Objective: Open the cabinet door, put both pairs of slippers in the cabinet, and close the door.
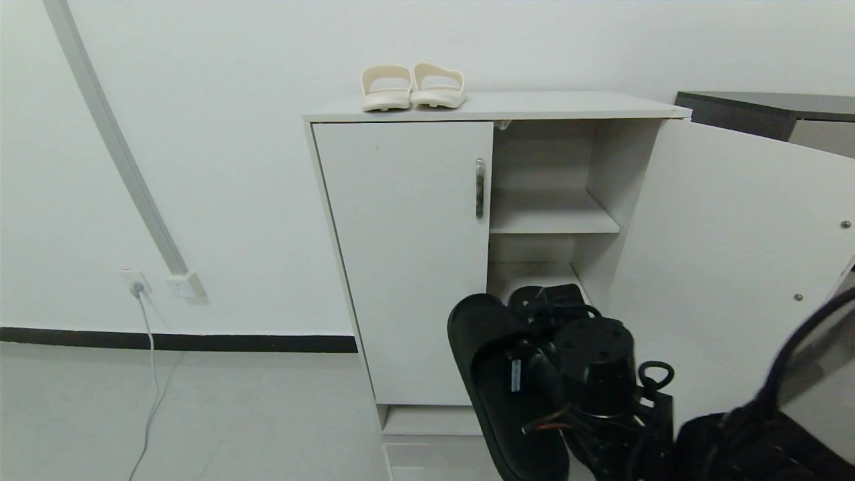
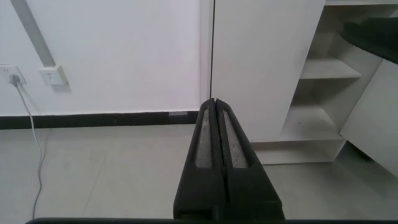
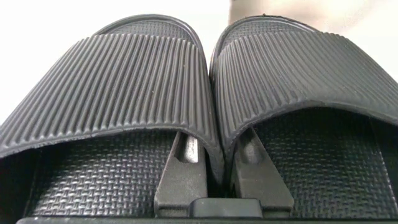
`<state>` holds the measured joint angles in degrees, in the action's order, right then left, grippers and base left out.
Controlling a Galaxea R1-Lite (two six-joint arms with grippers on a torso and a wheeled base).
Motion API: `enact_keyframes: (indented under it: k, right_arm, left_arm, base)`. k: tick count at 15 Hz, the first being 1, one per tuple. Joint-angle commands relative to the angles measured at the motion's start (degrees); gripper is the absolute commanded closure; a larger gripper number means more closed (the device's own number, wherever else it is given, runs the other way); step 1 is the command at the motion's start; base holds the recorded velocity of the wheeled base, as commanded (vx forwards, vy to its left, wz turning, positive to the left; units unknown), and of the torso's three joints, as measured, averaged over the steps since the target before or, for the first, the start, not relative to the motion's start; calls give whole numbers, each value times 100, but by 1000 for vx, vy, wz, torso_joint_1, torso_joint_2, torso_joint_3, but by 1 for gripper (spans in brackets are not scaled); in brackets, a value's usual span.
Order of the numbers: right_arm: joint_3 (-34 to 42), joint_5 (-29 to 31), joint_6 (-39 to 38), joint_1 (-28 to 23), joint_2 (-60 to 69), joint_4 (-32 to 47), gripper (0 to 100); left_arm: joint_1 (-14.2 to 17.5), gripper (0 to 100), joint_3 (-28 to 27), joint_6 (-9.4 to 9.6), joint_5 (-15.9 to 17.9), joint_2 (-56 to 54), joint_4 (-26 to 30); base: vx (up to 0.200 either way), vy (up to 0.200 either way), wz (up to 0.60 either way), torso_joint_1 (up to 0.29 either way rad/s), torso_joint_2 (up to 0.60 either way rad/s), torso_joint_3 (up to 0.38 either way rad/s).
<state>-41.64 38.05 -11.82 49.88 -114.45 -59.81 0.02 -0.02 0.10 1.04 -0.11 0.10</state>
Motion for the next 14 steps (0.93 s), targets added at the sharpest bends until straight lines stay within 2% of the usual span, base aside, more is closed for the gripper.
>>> enact_keyframes:
  k: [1,5,12,14]
  right_arm:
    - [-810,607,-74,-330,-1062,-22,100]
    - [-828,722,-127,-506,-1071,-22,100]
    - [-678,801,-118,-453,-1054,-49,100]
    - [-529,774,-66,-339,-1071,-330,100]
  left_arm:
    - [6,100,2,-1,2,20,-1]
    - [6,100,2,-10,2,20,-1]
    - [6,100,-6,-10,2,20,-1]
    - [6,100,2,-19,2,20,-1]
  base:
    - [0,0,0,0,0,0]
    - [0,0,0,0,0,0]
    - [0,-200,0,2,2,3]
    - [0,0,0,0,0,0]
